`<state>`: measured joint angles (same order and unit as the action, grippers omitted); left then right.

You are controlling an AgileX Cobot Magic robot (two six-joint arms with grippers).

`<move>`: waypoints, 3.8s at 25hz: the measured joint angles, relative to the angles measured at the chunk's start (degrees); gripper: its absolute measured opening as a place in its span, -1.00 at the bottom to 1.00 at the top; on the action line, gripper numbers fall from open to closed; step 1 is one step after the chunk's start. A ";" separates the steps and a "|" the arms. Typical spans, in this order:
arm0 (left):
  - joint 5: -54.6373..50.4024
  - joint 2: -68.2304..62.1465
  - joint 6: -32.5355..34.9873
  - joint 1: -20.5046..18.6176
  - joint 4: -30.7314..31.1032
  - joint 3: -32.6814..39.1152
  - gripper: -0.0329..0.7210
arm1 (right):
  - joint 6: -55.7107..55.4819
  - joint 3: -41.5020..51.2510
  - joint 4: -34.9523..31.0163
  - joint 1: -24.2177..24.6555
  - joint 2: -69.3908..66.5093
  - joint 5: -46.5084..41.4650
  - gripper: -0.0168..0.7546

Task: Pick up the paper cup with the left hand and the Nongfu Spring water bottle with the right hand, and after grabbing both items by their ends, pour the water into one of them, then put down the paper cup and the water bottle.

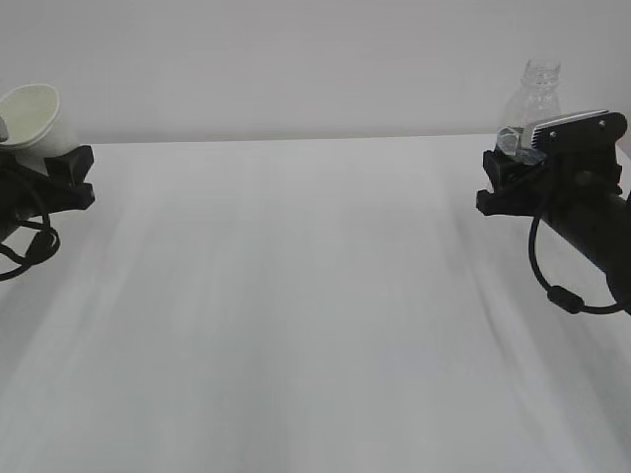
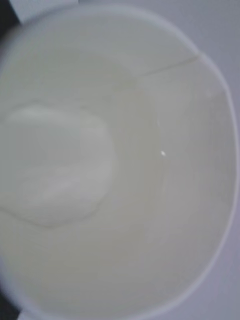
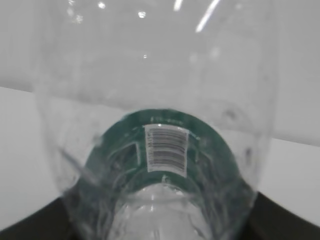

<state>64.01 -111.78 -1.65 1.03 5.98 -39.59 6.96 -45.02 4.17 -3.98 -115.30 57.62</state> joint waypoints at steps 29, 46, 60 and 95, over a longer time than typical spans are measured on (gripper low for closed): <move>0.00 -2.29 0.22 0.00 -3.58 0.00 0.24 | -1.06 0.00 0.00 0.00 -0.08 0.00 0.10; 0.00 -2.62 0.22 0.00 -5.35 0.00 0.24 | -1.06 0.00 0.00 0.00 -0.08 0.00 0.10; 0.00 -4.31 0.22 0.00 -5.35 0.00 0.24 | -1.40 0.00 0.19 0.00 -0.08 0.00 0.10; -0.60 -7.33 0.22 0.00 -5.47 0.00 0.24 | -1.71 0.00 0.32 0.00 -0.08 -0.98 0.10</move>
<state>63.41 -119.11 -1.43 1.03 0.51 -39.59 5.25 -45.02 4.49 -3.98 -115.39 56.63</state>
